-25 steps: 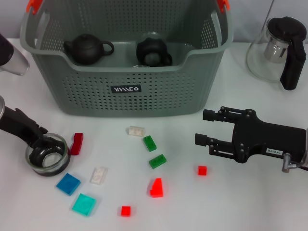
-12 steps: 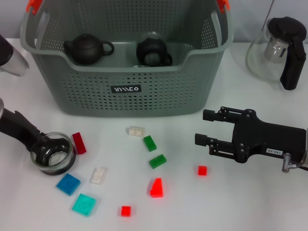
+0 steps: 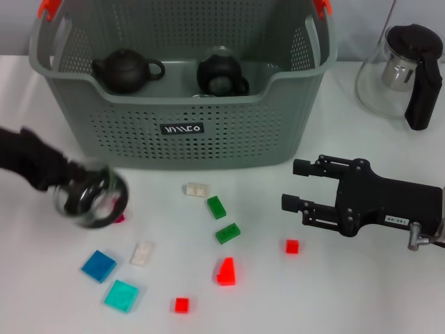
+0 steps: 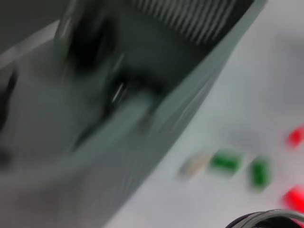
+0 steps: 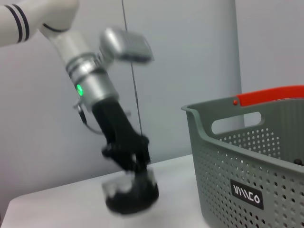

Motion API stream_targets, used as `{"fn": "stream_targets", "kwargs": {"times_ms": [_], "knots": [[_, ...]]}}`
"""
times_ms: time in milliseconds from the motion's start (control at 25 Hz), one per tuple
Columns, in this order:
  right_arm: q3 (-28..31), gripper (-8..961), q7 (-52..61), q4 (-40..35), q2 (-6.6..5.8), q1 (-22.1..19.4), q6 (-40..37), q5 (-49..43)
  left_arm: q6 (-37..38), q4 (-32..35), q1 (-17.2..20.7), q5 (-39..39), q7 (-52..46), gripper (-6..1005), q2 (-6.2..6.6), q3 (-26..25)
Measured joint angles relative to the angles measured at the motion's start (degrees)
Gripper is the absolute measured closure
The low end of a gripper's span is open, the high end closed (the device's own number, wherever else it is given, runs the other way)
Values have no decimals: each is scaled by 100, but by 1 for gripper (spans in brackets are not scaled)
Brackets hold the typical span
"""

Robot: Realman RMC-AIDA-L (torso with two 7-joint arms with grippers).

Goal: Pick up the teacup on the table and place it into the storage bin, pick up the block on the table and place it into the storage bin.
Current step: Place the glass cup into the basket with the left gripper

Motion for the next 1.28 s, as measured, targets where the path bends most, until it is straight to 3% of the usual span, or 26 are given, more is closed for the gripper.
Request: {"fn": "stream_targets", "kwargs": {"times_ms": [200, 440, 520, 720, 840, 960, 1040, 1280], "knots": [[0, 271, 0, 0, 0, -38, -9, 0, 999, -233, -275, -1591, 372, 950, 333, -1016], [-1, 271, 0, 2, 0, -44, -12, 0, 359, -538, -626, -2492, -168, 947, 421, -1121], [-1, 271, 0, 6, 0, -48, -14, 0, -90, -545, -793, -2541, -532, 945, 413, -862], [0, 271, 0, 9, 5, -51, -30, 1, -1936, -458, -1137, -2302, -1708, 943, 383, 749], [0, 272, 0, 10, 13, -52, -30, 0, -2953, -791, -1413, -1718, -2095, 941, 405, 1533], [0, 272, 0, 10, 16, -52, -30, 0, -3762, -1469, -1873, -882, -2284, 939, 390, 1895], [0, 272, 0, 10, 17, -52, -30, 0, -4231, -1875, -2117, -287, -2362, 938, 317, 2031], [32, 271, 0, 9, 18, -52, -28, 2, -5438, -2739, -2457, 1105, -2453, 935, -94, 2552]]}}
